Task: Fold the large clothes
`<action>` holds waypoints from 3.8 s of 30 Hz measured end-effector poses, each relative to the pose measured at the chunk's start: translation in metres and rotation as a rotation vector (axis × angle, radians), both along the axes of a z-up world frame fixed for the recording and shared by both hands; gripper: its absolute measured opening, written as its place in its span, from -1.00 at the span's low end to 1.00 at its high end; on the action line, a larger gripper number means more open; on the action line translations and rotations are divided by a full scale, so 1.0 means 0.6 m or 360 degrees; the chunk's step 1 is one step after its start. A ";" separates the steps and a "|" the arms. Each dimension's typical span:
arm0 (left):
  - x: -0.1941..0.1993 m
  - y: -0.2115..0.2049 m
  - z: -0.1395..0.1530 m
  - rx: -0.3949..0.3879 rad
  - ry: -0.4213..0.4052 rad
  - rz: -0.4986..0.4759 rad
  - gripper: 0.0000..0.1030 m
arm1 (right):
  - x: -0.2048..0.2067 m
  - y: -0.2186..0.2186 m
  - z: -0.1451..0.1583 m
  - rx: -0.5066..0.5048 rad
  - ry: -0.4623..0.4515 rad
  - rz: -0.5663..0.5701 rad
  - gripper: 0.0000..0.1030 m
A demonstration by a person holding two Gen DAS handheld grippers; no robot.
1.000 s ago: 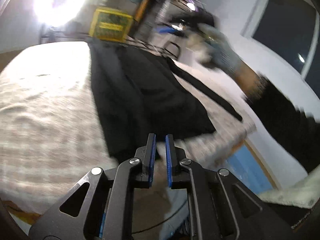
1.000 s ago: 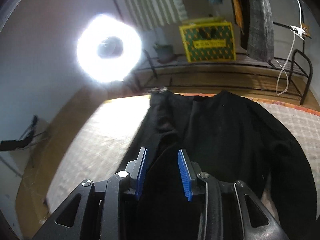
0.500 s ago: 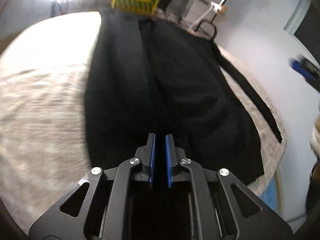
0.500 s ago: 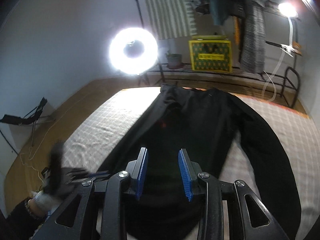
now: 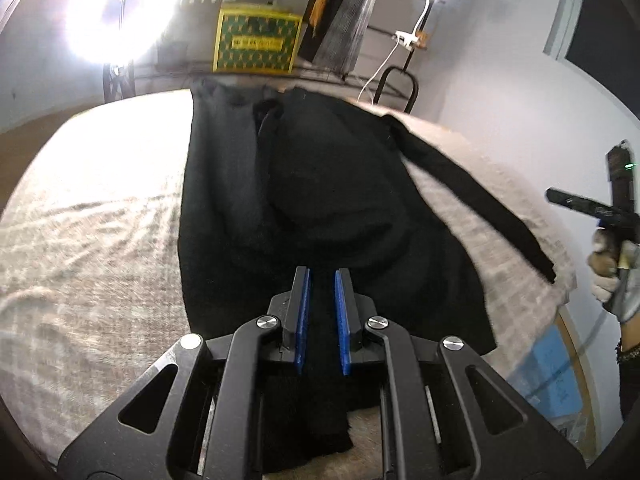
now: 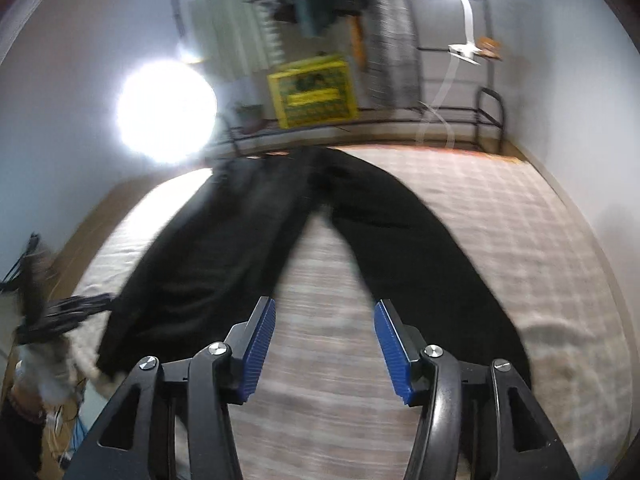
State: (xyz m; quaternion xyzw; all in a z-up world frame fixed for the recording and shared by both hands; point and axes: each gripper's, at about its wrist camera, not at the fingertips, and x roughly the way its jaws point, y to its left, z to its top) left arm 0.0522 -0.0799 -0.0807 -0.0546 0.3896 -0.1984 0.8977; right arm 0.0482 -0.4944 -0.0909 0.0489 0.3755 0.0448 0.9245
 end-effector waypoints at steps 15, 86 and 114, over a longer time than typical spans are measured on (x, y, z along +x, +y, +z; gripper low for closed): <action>-0.033 -0.090 0.030 -0.0172 -0.0037 -0.0180 -0.78 | -0.075 -0.305 -0.110 0.0288 0.0249 -0.0648 0.25; 0.015 -0.203 -0.070 -0.0351 0.0209 -0.0401 -0.99 | 0.189 0.079 -0.039 0.0184 0.0115 0.0250 0.08; 0.023 -0.222 -0.054 -0.0473 0.0236 -0.0577 -1.00 | 0.586 0.037 -0.122 0.0171 0.0308 -0.0207 -0.97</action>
